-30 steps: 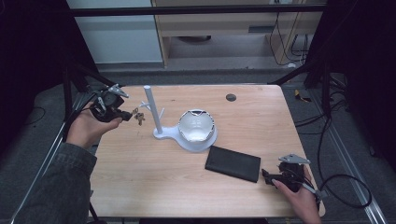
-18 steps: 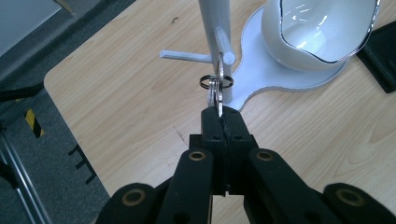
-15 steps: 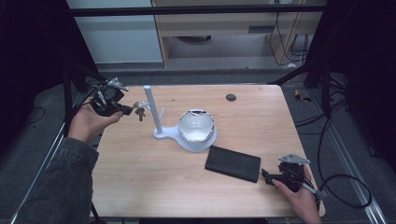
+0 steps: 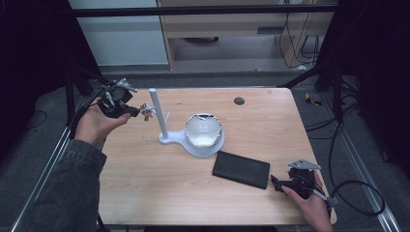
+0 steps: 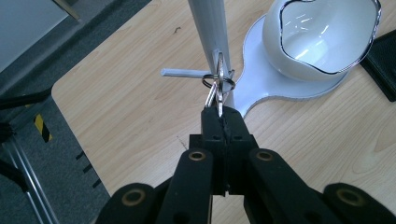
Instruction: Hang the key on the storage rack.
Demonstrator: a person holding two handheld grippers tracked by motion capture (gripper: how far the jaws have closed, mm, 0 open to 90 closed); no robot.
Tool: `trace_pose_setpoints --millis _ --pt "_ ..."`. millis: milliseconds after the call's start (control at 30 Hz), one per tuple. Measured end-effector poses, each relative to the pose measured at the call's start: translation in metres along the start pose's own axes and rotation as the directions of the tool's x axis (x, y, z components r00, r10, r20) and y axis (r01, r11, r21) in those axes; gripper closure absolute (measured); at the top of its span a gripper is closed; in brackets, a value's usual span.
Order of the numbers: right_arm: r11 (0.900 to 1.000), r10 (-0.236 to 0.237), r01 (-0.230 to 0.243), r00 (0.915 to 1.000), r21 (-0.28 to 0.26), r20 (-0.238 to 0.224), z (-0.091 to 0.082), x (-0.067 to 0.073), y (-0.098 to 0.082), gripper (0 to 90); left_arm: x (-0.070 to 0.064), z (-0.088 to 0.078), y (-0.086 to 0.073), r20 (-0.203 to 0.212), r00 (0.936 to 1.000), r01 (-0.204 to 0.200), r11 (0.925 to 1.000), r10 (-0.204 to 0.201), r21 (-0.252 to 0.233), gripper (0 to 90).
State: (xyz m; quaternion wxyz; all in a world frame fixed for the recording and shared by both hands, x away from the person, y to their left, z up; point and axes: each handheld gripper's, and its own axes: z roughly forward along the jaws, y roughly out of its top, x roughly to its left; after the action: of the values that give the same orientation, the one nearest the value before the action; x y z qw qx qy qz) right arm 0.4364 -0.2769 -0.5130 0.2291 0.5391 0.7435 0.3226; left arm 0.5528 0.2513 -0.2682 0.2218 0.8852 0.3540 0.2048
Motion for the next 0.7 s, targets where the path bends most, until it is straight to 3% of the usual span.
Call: trace_pose_setpoints --millis 300,333,400,433,500,700 --pt "1.0 0.0 0.0 1.0 0.001 -0.001 0.0 0.0 0.0 2.0 0.0 0.01 -0.004 0.005 0.9998 0.02 0.9997 -0.02 -0.014 89.6" --pt "1.0 -0.001 0.001 1.0 0.002 -0.001 0.0 0.0 0.0 2.0 0.0 0.01 -0.008 -0.007 0.9997 0.023 0.9986 -0.023 -0.049 84.5" --pt "1.0 -0.001 0.001 1.0 0.001 -0.002 0.0 0.0 0.0 2.0 -0.002 0.009 -0.011 -0.006 0.9995 0.03 0.9976 -0.03 -0.063 74.9" --pt "1.0 -0.001 0.001 1.0 0.001 -0.002 0.0 0.0 0.0 2.0 -0.004 0.008 -0.016 -0.015 0.9995 0.028 0.9963 -0.03 -0.081 74.9" --pt "1.0 -0.001 0.001 1.0 0.001 -0.002 0.0 0.0 0.0 2.0 -0.01 0.008 -0.031 -0.027 0.9991 0.029 0.9924 -0.032 -0.12 65.0" --pt "1.0 -0.001 0.001 1.0 0.001 -0.001 0.0 0.0 0.0 2.0 -0.029 0.015 -0.059 -0.036 0.9989 0.024 0.9873 -0.029 -0.157 49.9"
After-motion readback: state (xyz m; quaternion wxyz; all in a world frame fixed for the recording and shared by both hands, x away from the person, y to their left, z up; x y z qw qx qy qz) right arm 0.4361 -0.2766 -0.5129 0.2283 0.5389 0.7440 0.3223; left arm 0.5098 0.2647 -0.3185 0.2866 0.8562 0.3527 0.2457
